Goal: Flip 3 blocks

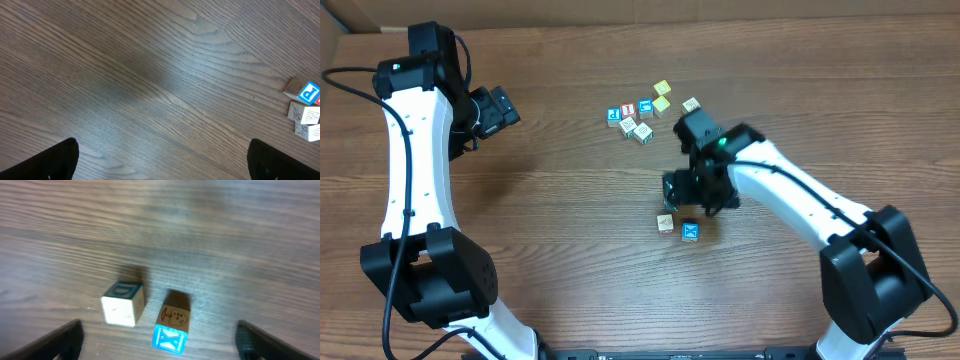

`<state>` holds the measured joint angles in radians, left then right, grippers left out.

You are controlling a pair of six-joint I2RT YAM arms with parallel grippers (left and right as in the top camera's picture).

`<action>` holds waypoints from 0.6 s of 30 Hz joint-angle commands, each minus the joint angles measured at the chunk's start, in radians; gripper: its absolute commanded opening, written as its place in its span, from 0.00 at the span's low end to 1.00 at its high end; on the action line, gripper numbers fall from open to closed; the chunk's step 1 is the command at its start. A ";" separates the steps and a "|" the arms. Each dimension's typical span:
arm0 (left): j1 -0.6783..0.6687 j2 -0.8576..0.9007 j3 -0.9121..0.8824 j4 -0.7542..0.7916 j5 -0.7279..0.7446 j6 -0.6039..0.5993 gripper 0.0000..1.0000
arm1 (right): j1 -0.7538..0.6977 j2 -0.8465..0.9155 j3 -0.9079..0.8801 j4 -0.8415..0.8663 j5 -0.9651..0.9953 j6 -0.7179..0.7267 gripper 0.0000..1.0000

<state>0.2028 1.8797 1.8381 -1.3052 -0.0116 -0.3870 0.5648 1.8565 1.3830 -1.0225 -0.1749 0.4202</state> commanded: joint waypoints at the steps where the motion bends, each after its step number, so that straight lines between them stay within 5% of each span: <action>1: -0.007 0.007 0.023 0.001 0.004 -0.002 1.00 | -0.026 -0.003 0.111 -0.051 -0.011 -0.008 1.00; 5: -0.007 0.007 0.023 0.001 0.004 -0.003 1.00 | -0.034 -0.003 0.137 -0.091 -0.063 -0.008 1.00; 6: -0.007 0.007 0.023 0.001 0.004 -0.003 1.00 | -0.033 -0.003 0.134 -0.110 -0.062 -0.008 0.92; 9: -0.007 0.007 0.023 0.001 0.004 -0.002 1.00 | -0.033 -0.003 0.114 -0.145 -0.063 0.000 0.34; 11: -0.007 0.007 0.023 0.001 0.004 -0.003 1.00 | -0.028 -0.003 0.093 -0.162 -0.062 0.013 0.13; 18: -0.007 0.007 0.023 0.001 0.004 -0.002 1.00 | -0.008 -0.003 -0.056 -0.152 -0.012 0.192 0.05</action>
<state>0.2028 1.8797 1.8381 -1.3052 -0.0113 -0.3870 0.5495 1.8561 1.3823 -1.1835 -0.2092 0.5171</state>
